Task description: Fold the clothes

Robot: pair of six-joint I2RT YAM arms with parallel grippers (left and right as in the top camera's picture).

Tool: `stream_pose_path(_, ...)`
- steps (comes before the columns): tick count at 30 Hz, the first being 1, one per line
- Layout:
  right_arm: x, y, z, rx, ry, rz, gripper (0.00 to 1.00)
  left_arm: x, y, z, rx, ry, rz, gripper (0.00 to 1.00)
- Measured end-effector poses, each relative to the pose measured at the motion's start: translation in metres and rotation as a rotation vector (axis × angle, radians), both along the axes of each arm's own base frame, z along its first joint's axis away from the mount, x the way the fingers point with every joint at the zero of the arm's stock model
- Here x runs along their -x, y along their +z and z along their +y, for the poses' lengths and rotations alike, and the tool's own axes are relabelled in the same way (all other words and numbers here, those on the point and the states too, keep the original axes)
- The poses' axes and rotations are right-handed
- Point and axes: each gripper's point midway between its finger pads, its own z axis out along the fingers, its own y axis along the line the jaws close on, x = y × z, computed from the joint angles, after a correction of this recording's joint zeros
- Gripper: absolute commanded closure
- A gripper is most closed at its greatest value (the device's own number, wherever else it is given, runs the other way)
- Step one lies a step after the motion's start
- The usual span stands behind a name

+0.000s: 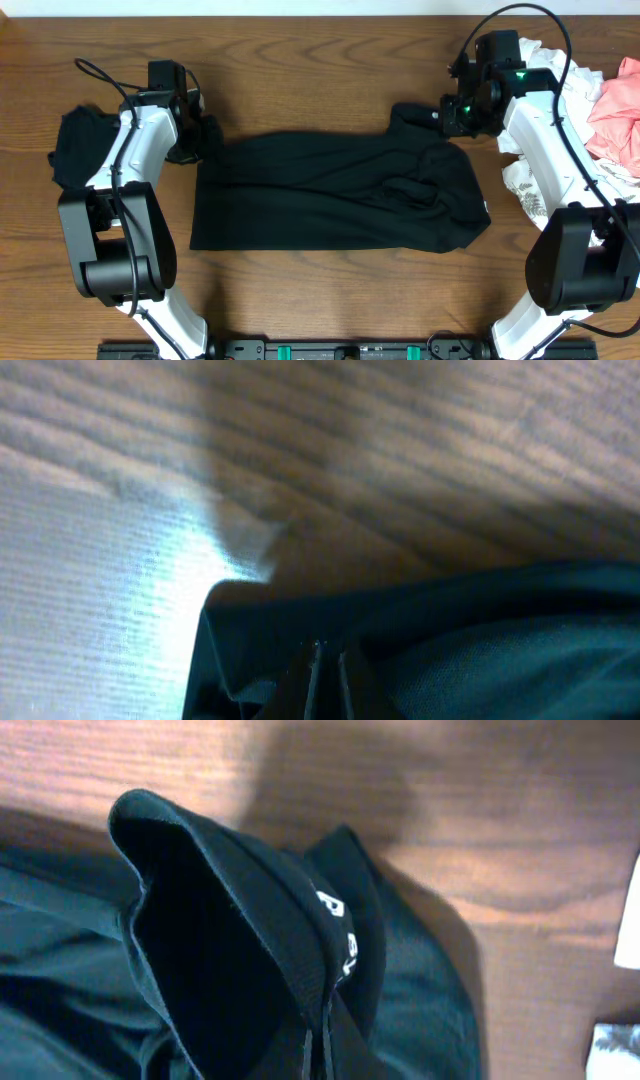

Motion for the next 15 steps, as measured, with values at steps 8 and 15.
stream_pose_path(8,0.019,-0.005,-0.002,0.007,0.000,0.083,0.99,0.011,-0.002,-0.001,0.006,0.000,0.046,0.94)
stream_pose_path(15,0.033,-0.008,-0.003,0.011,0.000,0.138,0.99,0.017,0.001,-0.002,0.008,0.000,0.062,0.94)
